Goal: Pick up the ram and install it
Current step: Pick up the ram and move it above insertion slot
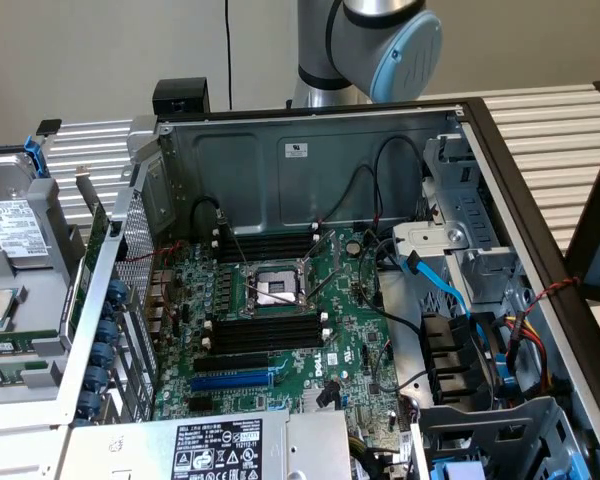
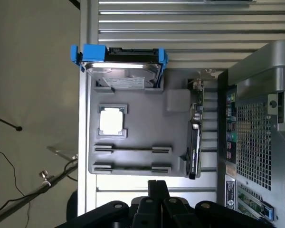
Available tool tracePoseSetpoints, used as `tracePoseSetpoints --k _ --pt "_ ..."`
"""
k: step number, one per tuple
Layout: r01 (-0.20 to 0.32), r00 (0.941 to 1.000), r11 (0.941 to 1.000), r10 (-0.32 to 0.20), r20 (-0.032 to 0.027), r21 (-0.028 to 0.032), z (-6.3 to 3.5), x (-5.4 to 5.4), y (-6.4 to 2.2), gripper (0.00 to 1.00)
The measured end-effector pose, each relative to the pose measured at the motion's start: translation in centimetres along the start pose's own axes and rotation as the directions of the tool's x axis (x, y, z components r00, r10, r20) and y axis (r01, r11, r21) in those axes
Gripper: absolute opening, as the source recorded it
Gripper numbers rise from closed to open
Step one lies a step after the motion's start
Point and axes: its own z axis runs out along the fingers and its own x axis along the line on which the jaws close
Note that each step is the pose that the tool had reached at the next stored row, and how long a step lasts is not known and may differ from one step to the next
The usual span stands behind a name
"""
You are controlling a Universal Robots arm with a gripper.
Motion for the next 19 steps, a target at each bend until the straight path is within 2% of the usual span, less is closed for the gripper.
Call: tracePoseSetpoints --k 5,10,14,19 --pt "0.092 0.9958 0.9958 -0.092 -0.0047 -0.0009 0.01 0.00 0.00 0.11" --pt "0.180 0.9836 0.9836 -0.180 -0.0091 -0.0020 0.01 0.00 0.00 0.11" --pt "0.252 0.9676 0.9677 -0.252 -0.0127 -0.0034 0.02 0.00 0.00 0.11" --pt "0.339 0.9407 0.9408 -0.339 -0.0169 -0.0053 0.03 0.00 -0.01 0.11"
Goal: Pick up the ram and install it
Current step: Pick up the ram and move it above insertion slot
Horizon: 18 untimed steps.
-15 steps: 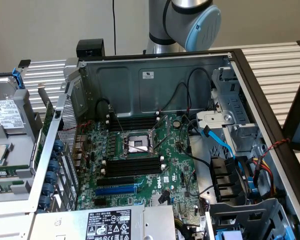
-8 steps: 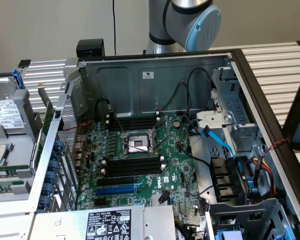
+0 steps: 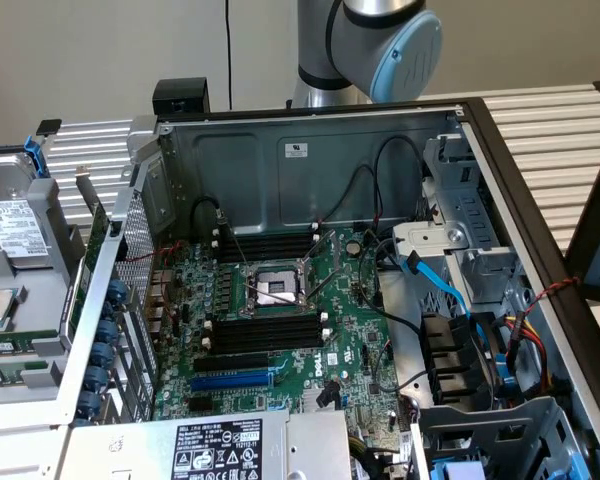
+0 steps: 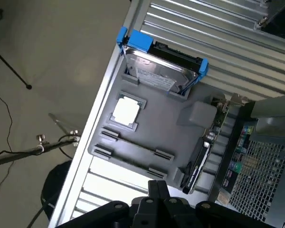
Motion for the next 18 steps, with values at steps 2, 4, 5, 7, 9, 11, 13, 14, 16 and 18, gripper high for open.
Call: tracePoseSetpoints --k 2,4,5,7,9,11,13,14,16,18 --pt "0.036 0.9993 0.9993 -0.036 -0.0019 -0.0003 0.01 0.00 0.00 0.11" --pt "0.073 0.9973 0.9973 -0.073 -0.0038 -0.0006 0.01 0.00 0.00 0.11" --pt "0.091 0.9959 0.9959 -0.091 -0.0046 -0.0008 0.01 0.00 0.00 0.11" --pt "0.126 0.9920 0.9920 -0.126 -0.0065 -0.0012 0.01 0.00 0.00 0.11" --pt "0.163 0.9866 0.9866 -0.163 -0.0083 -0.0018 0.02 0.00 0.00 0.11" --pt "0.198 0.9801 0.9802 -0.198 -0.0100 -0.0024 0.03 0.00 0.00 0.11" --pt "0.234 0.9722 0.9723 -0.234 -0.0118 -0.0030 0.03 0.00 0.00 0.11" --pt "0.251 0.9678 0.9679 -0.251 -0.0126 -0.0034 0.03 0.00 0.00 0.11" --pt "0.286 0.9580 0.9581 -0.286 -0.0143 -0.0041 0.04 0.00 0.00 0.11" --pt "0.322 0.9467 0.9468 -0.322 -0.0162 -0.0049 0.04 0.00 0.00 0.11"
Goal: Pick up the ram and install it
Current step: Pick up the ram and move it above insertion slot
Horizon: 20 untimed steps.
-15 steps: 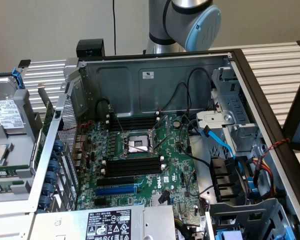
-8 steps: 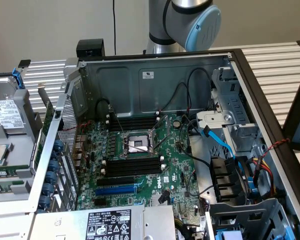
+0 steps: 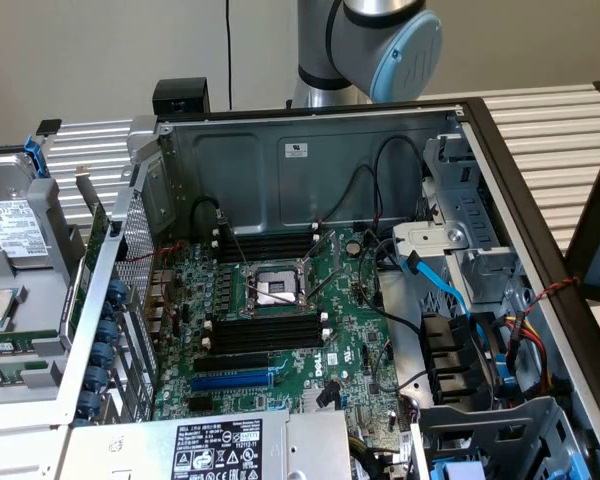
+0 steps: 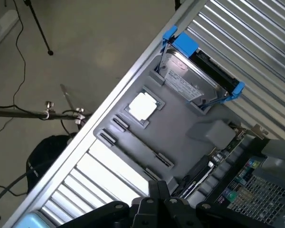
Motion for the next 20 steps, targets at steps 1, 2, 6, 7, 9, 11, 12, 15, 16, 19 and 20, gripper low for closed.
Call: tracePoseSetpoints --k 1,2,6,7,9,11,12,15,16,19,20 --pt "0.018 0.9998 0.9998 -0.018 -0.0008 -0.0001 0.01 0.00 0.00 0.11" --pt "0.037 0.9993 0.9993 -0.037 -0.0018 -0.0003 0.01 0.00 0.00 0.11" --pt "0.108 0.9941 0.9941 -0.108 -0.0054 -0.0010 0.03 0.00 -0.01 0.11" --pt "0.126 0.9920 0.9920 -0.126 -0.0063 -0.0012 0.03 0.00 -0.01 0.11" --pt "0.163 0.9865 0.9866 -0.163 -0.0082 -0.0017 0.04 0.00 -0.01 0.11" --pt "0.198 0.9801 0.9801 -0.198 -0.0099 -0.0023 0.05 0.00 0.00 0.11" --pt "0.216 0.9762 0.9763 -0.216 -0.0108 -0.0026 0.05 0.00 0.00 0.11" --pt "0.269 0.9629 0.9630 -0.269 -0.0135 -0.0037 0.06 0.00 -0.01 0.11" --pt "0.287 0.9579 0.9580 -0.287 -0.0143 -0.0040 0.06 0.00 0.00 0.11" --pt "0.338 0.9411 0.9412 -0.338 -0.0168 -0.0052 0.07 0.00 -0.01 0.11" --pt "0.355 0.9348 0.9350 -0.355 -0.0177 -0.0056 0.07 0.00 0.00 0.11"
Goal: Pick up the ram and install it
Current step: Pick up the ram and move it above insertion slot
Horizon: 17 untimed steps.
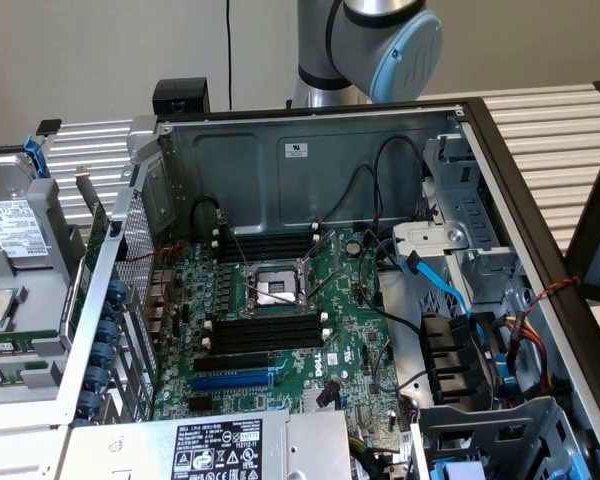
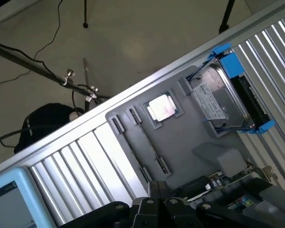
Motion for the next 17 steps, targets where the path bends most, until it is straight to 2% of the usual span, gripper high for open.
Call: tracePoseSetpoints --k 4,8,11,13,17 --pt "0.072 0.9974 0.9974 -0.072 -0.0039 -0.0004 0.01 0.00 0.00 0.11" --pt "0.145 0.9894 0.9894 -0.145 -0.0091 -0.0005 0.03 0.00 0.00 0.11" --pt "0.198 0.9801 0.9802 -0.198 -0.0130 0.0004 0.06 0.00 0.00 0.11" --pt "0.235 0.9719 0.9720 -0.235 -0.0148 0.0026 0.09 0.00 0.00 0.11" --pt "0.296 0.9550 0.9550 -0.296 -0.0169 0.0141 0.20 0.00 -0.01 0.11"
